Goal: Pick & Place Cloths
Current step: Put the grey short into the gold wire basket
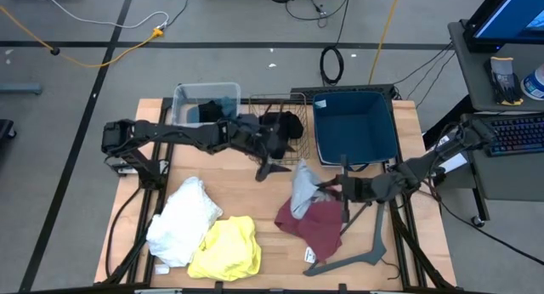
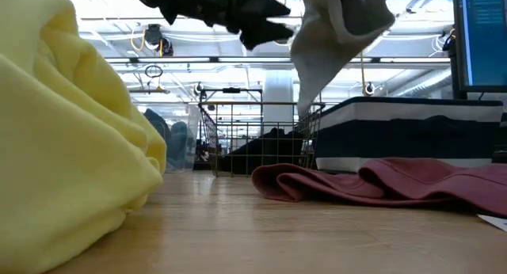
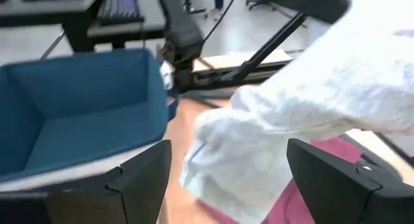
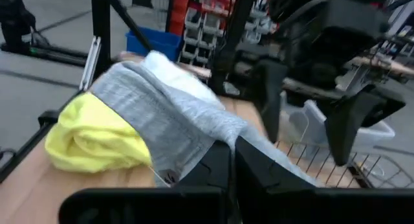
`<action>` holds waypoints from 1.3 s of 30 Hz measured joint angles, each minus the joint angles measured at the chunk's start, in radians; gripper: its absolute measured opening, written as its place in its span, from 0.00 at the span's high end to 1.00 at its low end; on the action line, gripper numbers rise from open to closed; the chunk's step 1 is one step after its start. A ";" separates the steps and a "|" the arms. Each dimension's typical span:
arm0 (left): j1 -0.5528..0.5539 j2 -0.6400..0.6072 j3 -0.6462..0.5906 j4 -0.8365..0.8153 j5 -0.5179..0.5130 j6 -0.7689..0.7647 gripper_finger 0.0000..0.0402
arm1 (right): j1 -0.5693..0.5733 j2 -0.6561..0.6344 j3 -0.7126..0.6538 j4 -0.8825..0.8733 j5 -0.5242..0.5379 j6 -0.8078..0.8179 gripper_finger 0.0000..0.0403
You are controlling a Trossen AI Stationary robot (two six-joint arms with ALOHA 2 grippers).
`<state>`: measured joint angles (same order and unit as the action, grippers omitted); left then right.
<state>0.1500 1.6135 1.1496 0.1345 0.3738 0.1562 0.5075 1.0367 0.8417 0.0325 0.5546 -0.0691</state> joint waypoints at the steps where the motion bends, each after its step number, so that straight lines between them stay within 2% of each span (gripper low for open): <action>1: -0.010 0.000 0.000 0.014 0.000 0.000 0.23 | -0.002 0.003 0.000 0.020 0.000 -0.006 1.00; 9: -0.086 0.000 0.000 0.126 0.002 0.006 0.23 | -0.021 0.036 0.000 0.119 -0.001 -0.071 1.00; 22: -0.154 0.000 0.000 0.175 -0.013 0.027 0.23 | -0.044 0.145 0.000 0.321 -0.008 -0.156 1.00; 29: -0.153 0.000 0.000 0.179 -0.109 0.022 0.23 | -0.045 0.161 0.000 0.362 -0.044 -0.157 1.00; 32: -0.153 0.000 0.000 0.178 -0.109 0.019 0.23 | -0.053 0.161 0.000 0.384 -0.059 -0.172 1.00; 39: -0.154 0.000 0.000 0.178 -0.018 -0.002 0.23 | -0.081 0.161 0.000 0.422 -0.062 -0.216 1.00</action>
<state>-0.0044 1.6135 1.1496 0.3126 0.3557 0.1547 0.4269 1.1976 0.8417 0.4545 0.4922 -0.2855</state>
